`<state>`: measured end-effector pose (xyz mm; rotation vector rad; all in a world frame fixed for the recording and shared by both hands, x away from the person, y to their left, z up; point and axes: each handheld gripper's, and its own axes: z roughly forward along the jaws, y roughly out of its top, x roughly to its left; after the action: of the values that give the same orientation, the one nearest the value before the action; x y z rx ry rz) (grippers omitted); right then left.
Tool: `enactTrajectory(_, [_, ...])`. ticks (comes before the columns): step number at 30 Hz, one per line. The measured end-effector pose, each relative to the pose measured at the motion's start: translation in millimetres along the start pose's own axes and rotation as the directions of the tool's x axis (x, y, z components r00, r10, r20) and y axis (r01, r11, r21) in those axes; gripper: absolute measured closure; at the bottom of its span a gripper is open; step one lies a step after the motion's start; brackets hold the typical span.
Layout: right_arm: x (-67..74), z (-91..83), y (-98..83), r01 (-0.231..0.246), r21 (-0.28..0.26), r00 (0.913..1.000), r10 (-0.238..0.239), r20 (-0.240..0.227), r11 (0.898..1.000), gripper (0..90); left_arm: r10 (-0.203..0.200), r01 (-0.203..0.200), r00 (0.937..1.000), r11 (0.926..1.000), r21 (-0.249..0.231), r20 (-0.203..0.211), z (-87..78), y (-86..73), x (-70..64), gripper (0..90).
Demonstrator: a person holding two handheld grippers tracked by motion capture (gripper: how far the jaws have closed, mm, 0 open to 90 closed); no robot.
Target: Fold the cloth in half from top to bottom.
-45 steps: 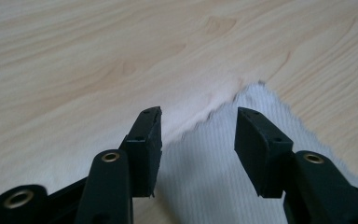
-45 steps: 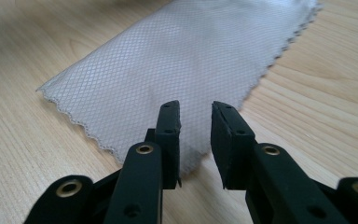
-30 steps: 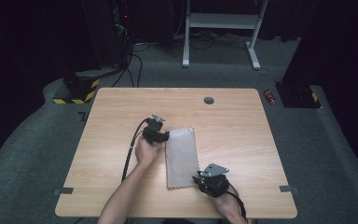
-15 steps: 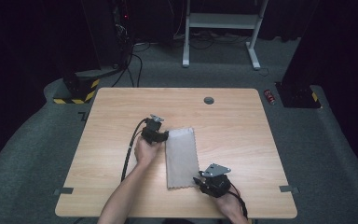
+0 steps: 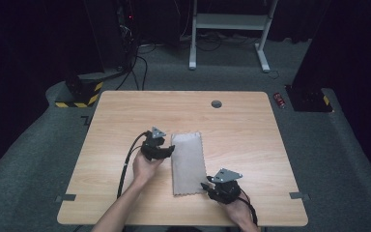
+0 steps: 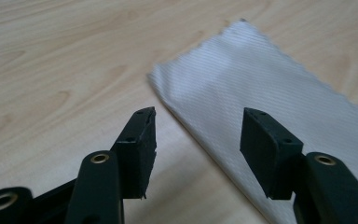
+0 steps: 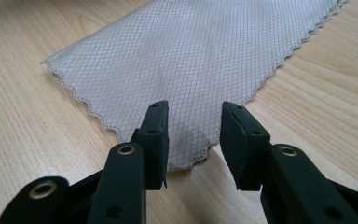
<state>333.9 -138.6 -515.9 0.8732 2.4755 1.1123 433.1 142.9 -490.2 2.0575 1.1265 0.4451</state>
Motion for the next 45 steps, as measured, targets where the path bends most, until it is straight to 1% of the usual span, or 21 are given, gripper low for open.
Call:
enactTrajectory(1, [-0.2, -0.5, 0.2, -0.003, -0.003, 1.0000, 0.003, -0.005, 1.000, 62.9, -0.003, 0.004, 0.9998, 1.0000, -0.002, 0.019, -3.7, -3.3, -3.0, 45.5])
enactTrajectory(3, [-1.0, -0.9, 0.2, -0.007, -0.011, 0.9999, 0.007, -0.012, 1.000, 63.5, 0.008, -0.008, 0.9990, 1.0000, -0.003, 0.045, -10.4, -10.1, -9.3, 45.5])
enactTrajectory(6, [-1.1, -1.8, -0.4, -0.009, -0.015, 0.9998, 0.008, -0.020, 1.000, 65.1, 0.022, -0.021, 0.9977, 0.9997, -0.010, 0.064, -17.4, -17.7, -16.9, 45.3])
enactTrajectory(9, [-0.6, -3.3, -1.8, -0.008, -0.020, 0.9996, 0.007, -0.029, 1.000, 67.0, 0.020, -0.018, 0.9951, 0.9995, -0.027, 0.097, -25.2, -26.0, -24.8, 45.4])
enactTrajectory(11, [-0.1, -4.4, -3.2, -0.007, -0.024, 0.9994, 0.006, -0.035, 1.000, 68.1, 0.021, -0.017, 0.9938, 0.9993, -0.032, 0.109, -29.3, -32.0, -30.9, 45.4])
enactTrajectory(16, [1.0, -5.7, -5.2, 0.002, -0.027, 0.9989, -0.003, -0.047, 1.000, 70.5, 0.016, -0.010, 0.9848, 0.9992, -0.038, 0.173, -37.2, -45.8, -40.8, 45.4])
enactTrajectory(18, [1.6, -6.3, -5.6, 0.004, -0.033, 0.9987, -0.006, -0.051, 0.999, 71.1, 0.020, -0.013, 0.9837, 0.9992, -0.039, 0.179, -39.1, -51.1, -44.9, 45.6])
enactTrajectory(19, [1.8, -6.4, -5.8, 0.005, -0.033, 0.9985, -0.007, -0.054, 0.999, 71.4, 0.030, -0.024, 0.9836, 0.9991, -0.036, 0.178, -40.2, -53.6, -46.6, 45.7])
enactTrajectory(21, [2.5, -6.1, -6.5, 0.008, -0.029, 0.9983, -0.010, -0.057, 1.000, 71.9, 0.034, -0.029, 0.9822, 0.9990, -0.034, 0.185, -42.3, -58.4, -50.5, 45.9])
enactTrajectory(22, [2.9, -6.1, -6.8, 0.011, -0.025, 0.9981, -0.012, -0.061, 1.000, 72.1, 0.043, -0.037, 0.9822, 0.9986, -0.037, 0.183, -43.6, -60.5, -52.1, 46.0])
enactTrajectory(25, [4.1, -6.4, -8.0, 0.018, -0.023, 0.9978, -0.019, -0.064, 1.000, 72.5, 0.041, -0.034, 0.9798, 0.9987, -0.039, 0.196, -47.2, -66.4, -57.2, 46.3])
enactTrajectory(26, [4.2, -6.6, -8.4, 0.018, -0.024, 0.9977, -0.020, -0.064, 1.000, 72.5, 0.041, -0.034, 0.9796, 0.9987, -0.038, 0.197, -47.8, -67.9, -58.4, 46.4])
enactTrajectory(29, [2.4, -7.2, -7.8, 0.013, -0.026, 0.9978, -0.015, -0.065, 1.000, 72.6, 0.041, -0.038, 0.9818, 0.9990, -0.024, 0.185, -48.0, -70.3, -59.4, 46.4])
enactTrajectory(32, [0.1, -7.0, -5.5, 0.008, -0.029, 0.9980, -0.010, -0.062, 1.000, 72.8, 0.027, -0.025, 0.9818, 0.9996, -0.012, 0.188, -46.3, -72.0, -59.2, 46.4])
enactTrajectory(33, [-0.8, -6.4, -4.5, 0.006, -0.028, 0.9982, -0.008, -0.060, 1.000, 72.8, 0.022, -0.021, 0.9826, 0.9997, -0.009, 0.184, -45.3, -72.6, -59.5, 46.4])
enactTrajectory(34, [-1.9, -5.4, -3.3, 0.004, -0.027, 0.9983, -0.006, -0.058, 1.000, 72.8, 0.028, -0.027, 0.9834, 0.9996, -0.007, 0.179, -44.0, -72.5, -58.6, 46.3])
enactTrajectory(35, [-3.2, -4.4, -1.8, -0.003, -0.025, 0.9985, 0.002, -0.055, 1.000, 72.8, 0.016, -0.016, 0.9850, 0.9999, -0.004, 0.172, -42.7, -72.4, -58.0, 46.2])
enactTrajectory(39, [-13.2, 2.6, 9.3, -0.036, -0.034, 0.9980, 0.034, -0.053, 0.999, 72.8, -0.018, 0.019, 0.9911, 0.9998, -0.005, 0.132, -35.3, -63.5, -46.8, 46.1])
enactTrajectory(41, [-20.9, 8.4, 16.7, -0.058, -0.034, 0.9973, 0.056, -0.046, 0.998, 73.0, -0.047, 0.048, 0.9920, 0.9988, -0.004, 0.117, -29.1, -55.7, -38.4, 46.2])
enactTrajectory(43, [-29.4, 14.8, 25.0, -0.082, -0.034, 0.9960, 0.081, -0.037, 0.996, 73.2, -0.064, 0.064, 0.9937, 0.9980, 0.002, 0.092, -22.8, -46.9, -29.7, 46.2])
enactTrajectory(45, [-37.6, 20.7, 33.7, -0.102, -0.036, 0.9945, 0.101, -0.026, 0.994, 73.4, -0.087, 0.088, 0.9930, 0.9962, -0.003, 0.080, -17.1, -38.4, -21.5, 46.1])
